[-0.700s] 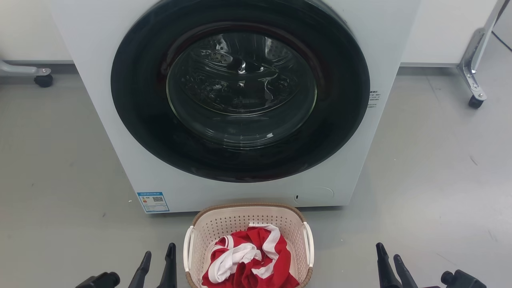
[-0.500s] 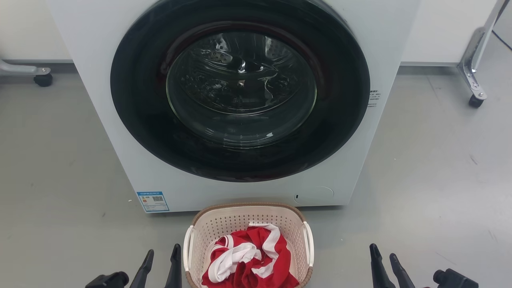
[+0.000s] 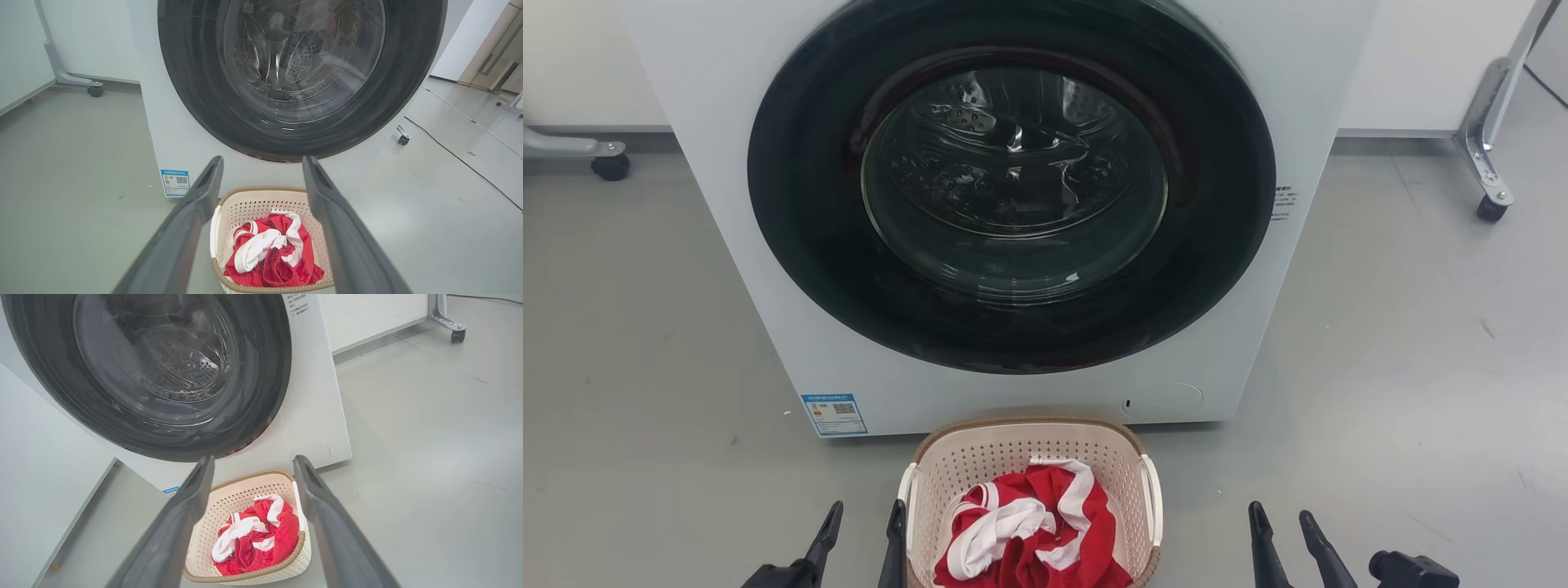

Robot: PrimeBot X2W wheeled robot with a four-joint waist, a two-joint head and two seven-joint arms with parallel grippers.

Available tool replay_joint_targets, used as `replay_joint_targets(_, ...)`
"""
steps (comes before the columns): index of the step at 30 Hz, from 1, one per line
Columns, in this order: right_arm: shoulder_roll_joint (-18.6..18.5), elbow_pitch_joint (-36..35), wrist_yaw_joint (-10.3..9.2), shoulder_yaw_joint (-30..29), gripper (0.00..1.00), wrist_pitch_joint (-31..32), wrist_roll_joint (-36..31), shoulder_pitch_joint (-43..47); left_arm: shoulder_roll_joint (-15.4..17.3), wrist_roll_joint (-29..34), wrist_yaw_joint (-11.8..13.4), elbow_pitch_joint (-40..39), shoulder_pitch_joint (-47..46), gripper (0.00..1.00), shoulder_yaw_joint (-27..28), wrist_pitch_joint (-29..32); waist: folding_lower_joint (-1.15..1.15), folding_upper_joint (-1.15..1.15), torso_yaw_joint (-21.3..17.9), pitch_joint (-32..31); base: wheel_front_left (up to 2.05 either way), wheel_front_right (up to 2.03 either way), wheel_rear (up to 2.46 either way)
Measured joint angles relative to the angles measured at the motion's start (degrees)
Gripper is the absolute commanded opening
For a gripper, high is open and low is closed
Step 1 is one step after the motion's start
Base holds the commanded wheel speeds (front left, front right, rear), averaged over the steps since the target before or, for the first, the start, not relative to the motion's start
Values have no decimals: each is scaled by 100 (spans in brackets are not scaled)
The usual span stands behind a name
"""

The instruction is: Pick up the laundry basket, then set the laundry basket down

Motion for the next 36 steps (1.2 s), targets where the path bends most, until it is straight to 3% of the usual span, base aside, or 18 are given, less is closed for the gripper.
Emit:
replay_joint_targets(21, -7, -102, -258, 570, 100, -450, -1596, 131, -104, 1546, 301, -45, 216, 100, -88, -453, 0, 0, -4, -87, 0, 0, 0)
replay_joint_targets(36, -5, -134, -258, 495, 100, -450, -1705, 196, -190, 1469, 302, 3, 300, 100, 45, -453, 0, 0, -16, -56, 0, 0, 0)
